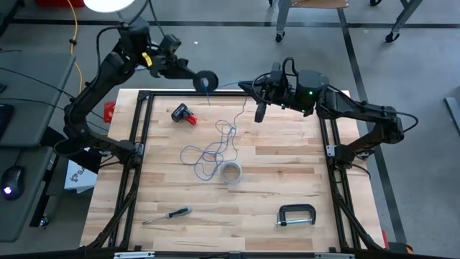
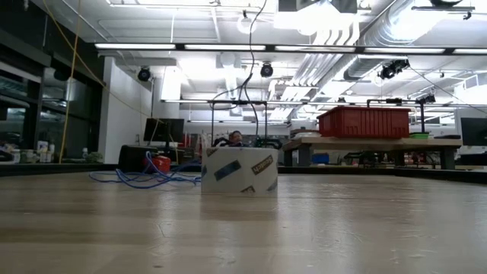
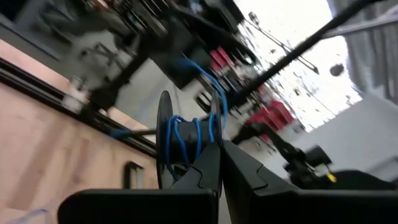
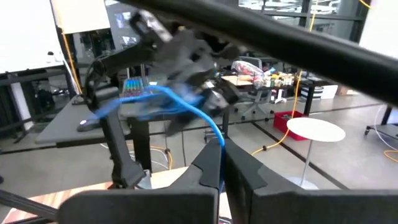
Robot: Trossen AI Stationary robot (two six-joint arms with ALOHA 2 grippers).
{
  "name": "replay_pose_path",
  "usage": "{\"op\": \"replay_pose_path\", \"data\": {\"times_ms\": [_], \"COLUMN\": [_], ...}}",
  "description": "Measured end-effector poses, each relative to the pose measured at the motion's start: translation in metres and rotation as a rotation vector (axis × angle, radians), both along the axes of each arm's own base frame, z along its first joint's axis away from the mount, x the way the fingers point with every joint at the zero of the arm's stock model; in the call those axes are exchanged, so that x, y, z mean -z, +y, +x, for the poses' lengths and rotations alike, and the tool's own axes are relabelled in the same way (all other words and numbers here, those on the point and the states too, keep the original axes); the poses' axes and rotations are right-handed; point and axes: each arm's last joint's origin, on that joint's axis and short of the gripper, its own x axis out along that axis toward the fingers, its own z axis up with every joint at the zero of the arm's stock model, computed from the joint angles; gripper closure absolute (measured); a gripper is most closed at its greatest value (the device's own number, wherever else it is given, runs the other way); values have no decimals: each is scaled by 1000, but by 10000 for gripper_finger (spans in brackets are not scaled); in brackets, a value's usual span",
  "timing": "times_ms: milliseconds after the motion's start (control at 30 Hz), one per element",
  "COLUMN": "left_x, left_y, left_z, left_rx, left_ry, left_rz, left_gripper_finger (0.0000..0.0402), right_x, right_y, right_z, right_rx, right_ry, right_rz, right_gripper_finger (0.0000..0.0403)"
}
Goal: Coil cords
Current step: Coil the blue wire on the spool
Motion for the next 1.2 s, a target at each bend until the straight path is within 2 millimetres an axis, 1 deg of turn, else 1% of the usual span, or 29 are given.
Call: {"op": "replay_pose_path", "data": {"times_ms": [300, 500, 600, 733, 900, 1033, 1200], "left_x": [0, 1, 4, 6, 7, 7, 8], "left_y": [-31, -40, -42, -44, -44, -42, -39], "left_z": [24, 48, 66, 89, 112, 118, 123], "left_rx": [130, 205, 242, 306, 372, 374, 336], "left_ry": [14, -3, -10, -65, -141, -188, -260], "left_rz": [-30, -69, -100, -118, -140, -134, -95], "left_gripper_finger": [401, 401, 401, 401, 401, 401, 401], "right_x": [-4, -8, -7, -5, 0, 0, -2], "right_y": [-7, -7, -7, -8, -8, -6, -4], "right_z": [-1, 1, 5, 16, 26, 26, 26], "right_rx": [0, -27, -35, -80, -141, -199, -248], "right_ry": [-44, -96, -115, -156, -175, -181, -213], "right_rz": [-4, -16, -5, 3, 38, 40, 89], "right_gripper_finger": [403, 403, 403, 403, 403, 403, 403]}}
